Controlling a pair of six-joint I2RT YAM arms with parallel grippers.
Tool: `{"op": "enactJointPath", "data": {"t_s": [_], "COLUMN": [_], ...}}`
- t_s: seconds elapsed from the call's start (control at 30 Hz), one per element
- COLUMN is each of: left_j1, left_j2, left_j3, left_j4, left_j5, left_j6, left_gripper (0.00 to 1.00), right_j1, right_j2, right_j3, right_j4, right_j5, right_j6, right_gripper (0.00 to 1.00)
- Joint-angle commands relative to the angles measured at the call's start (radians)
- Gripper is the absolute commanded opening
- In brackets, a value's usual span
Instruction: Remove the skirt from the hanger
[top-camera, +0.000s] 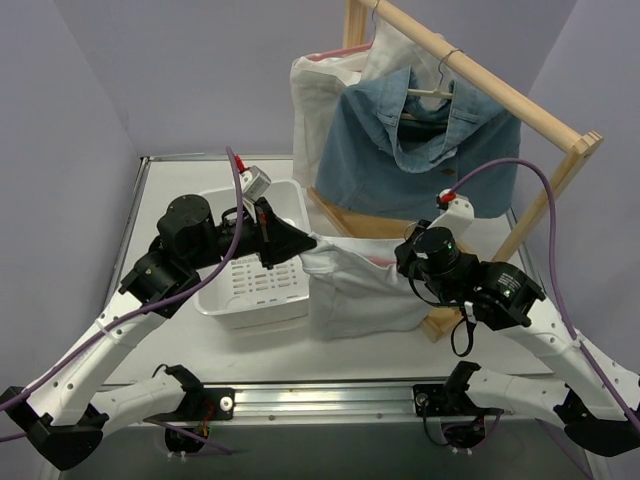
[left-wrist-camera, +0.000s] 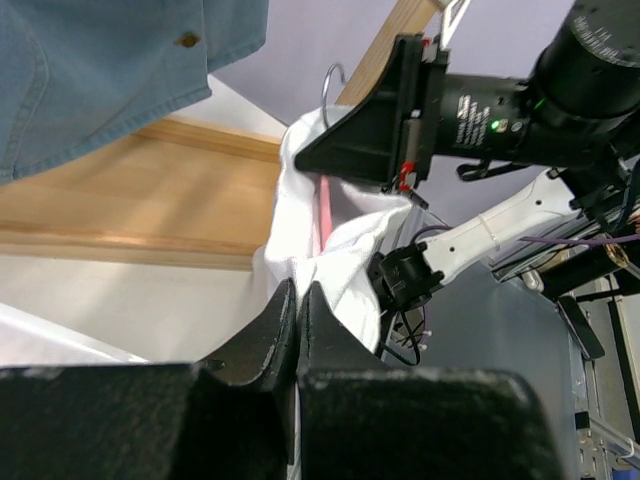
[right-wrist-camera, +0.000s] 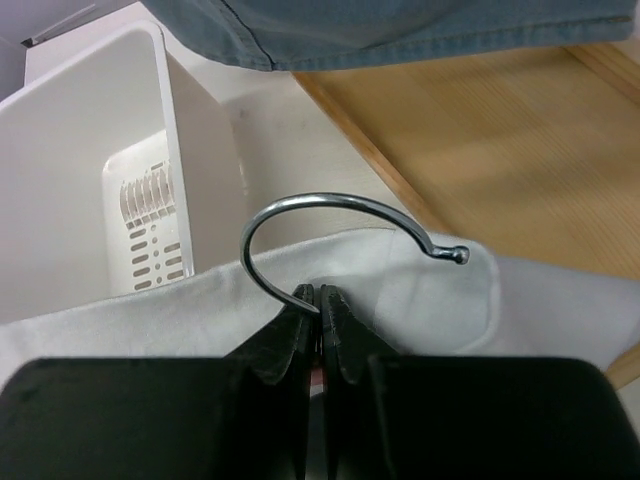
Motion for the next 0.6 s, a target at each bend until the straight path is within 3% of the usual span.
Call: {"op": "enactJointPath", "data": {"t_s": [0.0,0.2,0.37,0.57], "left_j1": [0.010,0.008,0.008,0.008], "left_j2": [-0.037,-0.071,-0.138,-0.175], "left_j3": [-0.013,-0.035,-0.094,-0.168], "left_j4": [0.018,0.115,0.224,0.163], "left_j5": [0.002,0.146,0.298,0.286], "left_j6": [0.015,-0.043,-0.068,-0.060], "left_gripper": [0.02,0.02,0.02,0.02], "right_j1": [-0.027,-0.051,-0.145,-0.218], "right_j2": [-0.025,0.018,0.057,0.067], "right_j3": [0.051,0.052,0.046,0.077], "right_j4": [-0.060,-0.059,0.000,0.038], "right_j5": [0.103,0.092,0.017,-0.066], "right_j6": [0.021,0.000,-0.039,-0.086], "right_gripper": [0.00,0.00,0.00,0.00]}}
